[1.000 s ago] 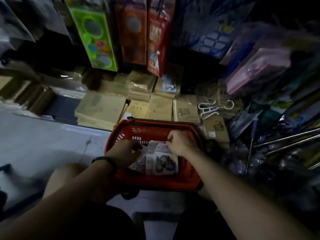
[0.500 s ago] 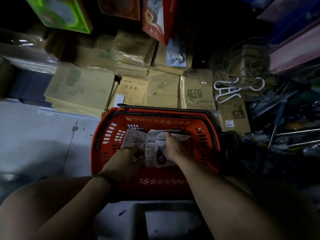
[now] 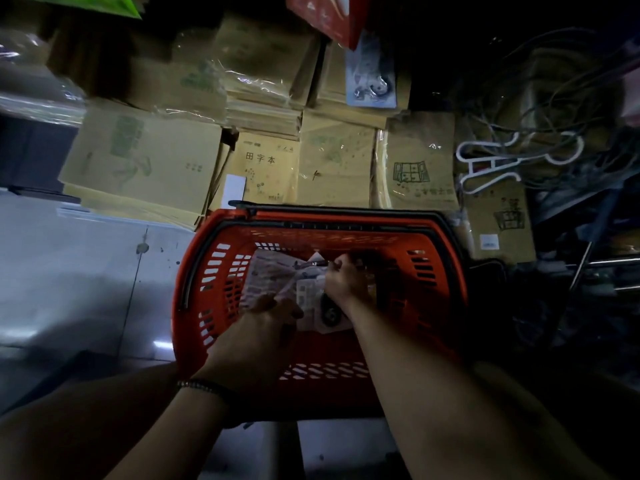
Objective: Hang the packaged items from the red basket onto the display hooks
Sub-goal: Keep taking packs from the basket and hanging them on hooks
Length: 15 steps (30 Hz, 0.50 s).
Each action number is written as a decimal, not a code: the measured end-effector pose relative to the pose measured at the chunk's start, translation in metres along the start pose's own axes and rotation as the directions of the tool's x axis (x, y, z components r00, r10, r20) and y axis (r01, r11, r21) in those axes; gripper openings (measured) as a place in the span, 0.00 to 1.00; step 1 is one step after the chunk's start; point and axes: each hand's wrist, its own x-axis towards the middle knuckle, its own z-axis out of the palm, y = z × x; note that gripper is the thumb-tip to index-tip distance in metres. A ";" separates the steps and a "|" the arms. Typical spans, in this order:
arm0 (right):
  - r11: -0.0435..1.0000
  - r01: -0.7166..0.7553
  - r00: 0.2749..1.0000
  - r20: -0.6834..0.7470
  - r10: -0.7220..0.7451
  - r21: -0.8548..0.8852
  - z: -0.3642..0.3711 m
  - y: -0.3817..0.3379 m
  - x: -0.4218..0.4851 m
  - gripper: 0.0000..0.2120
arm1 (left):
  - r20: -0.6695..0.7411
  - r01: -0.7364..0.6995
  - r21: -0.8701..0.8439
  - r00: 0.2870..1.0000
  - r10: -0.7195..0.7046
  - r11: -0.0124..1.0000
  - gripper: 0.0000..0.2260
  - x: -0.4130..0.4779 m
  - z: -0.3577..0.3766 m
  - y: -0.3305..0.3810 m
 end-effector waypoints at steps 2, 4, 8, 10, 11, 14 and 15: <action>1.000 -0.020 0.999 -0.038 0.021 0.024 0.005 0.004 0.001 0.14 | 0.010 -0.012 0.006 1.000 0.012 1.000 0.16 0.000 0.003 -0.001; 0.997 -0.044 0.995 -0.081 0.050 0.064 0.009 0.006 0.002 0.13 | 0.017 -0.013 0.009 1.000 0.012 1.000 0.17 0.000 0.004 -0.001; 0.948 -0.162 0.962 -0.170 0.214 0.275 0.013 0.001 0.002 0.09 | 0.026 -0.006 -0.008 1.000 0.007 1.000 0.16 0.003 0.005 -0.005; 0.934 -0.160 0.952 -0.202 0.231 0.318 0.012 -0.002 -0.004 0.08 | 0.007 -0.010 -0.002 1.000 0.010 1.000 0.14 0.003 0.004 -0.005; 0.938 -0.142 0.953 -0.211 0.216 0.316 0.010 -0.004 -0.010 0.08 | 0.004 -0.012 -0.006 1.000 0.012 1.000 0.13 0.003 0.004 -0.006; 0.945 -0.073 0.961 -0.233 0.153 0.317 0.000 -0.008 -0.031 0.08 | -0.020 -0.012 -0.031 1.000 0.011 0.999 0.11 0.003 -0.002 -0.004; 0.947 -0.054 0.961 -0.241 0.135 0.316 -0.003 -0.009 -0.040 0.08 | -0.032 0.010 -0.031 0.999 -0.011 0.999 0.11 0.004 -0.004 -0.005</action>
